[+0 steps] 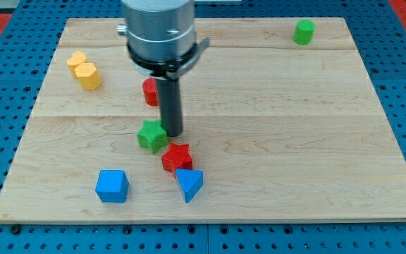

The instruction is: Place the red circle above the blue cube

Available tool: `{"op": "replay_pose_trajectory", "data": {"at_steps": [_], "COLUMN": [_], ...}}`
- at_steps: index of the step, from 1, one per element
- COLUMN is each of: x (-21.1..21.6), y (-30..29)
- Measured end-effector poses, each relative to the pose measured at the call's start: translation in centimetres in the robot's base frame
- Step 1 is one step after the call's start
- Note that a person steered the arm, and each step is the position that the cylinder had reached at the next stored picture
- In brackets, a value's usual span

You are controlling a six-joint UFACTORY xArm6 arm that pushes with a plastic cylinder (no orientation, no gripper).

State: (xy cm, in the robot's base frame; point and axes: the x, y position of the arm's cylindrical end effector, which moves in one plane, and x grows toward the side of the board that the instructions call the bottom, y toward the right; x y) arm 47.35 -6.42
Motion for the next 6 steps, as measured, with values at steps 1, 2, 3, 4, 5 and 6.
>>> {"op": "replay_pose_trajectory", "data": {"at_steps": [1, 2, 3, 4, 5, 6], "x": [-4.4, -8.6, -10.3, -9.5, -7.6, -8.2], "y": [1.4, 9.9, 5.6, -2.0, -8.7, -7.1]}}
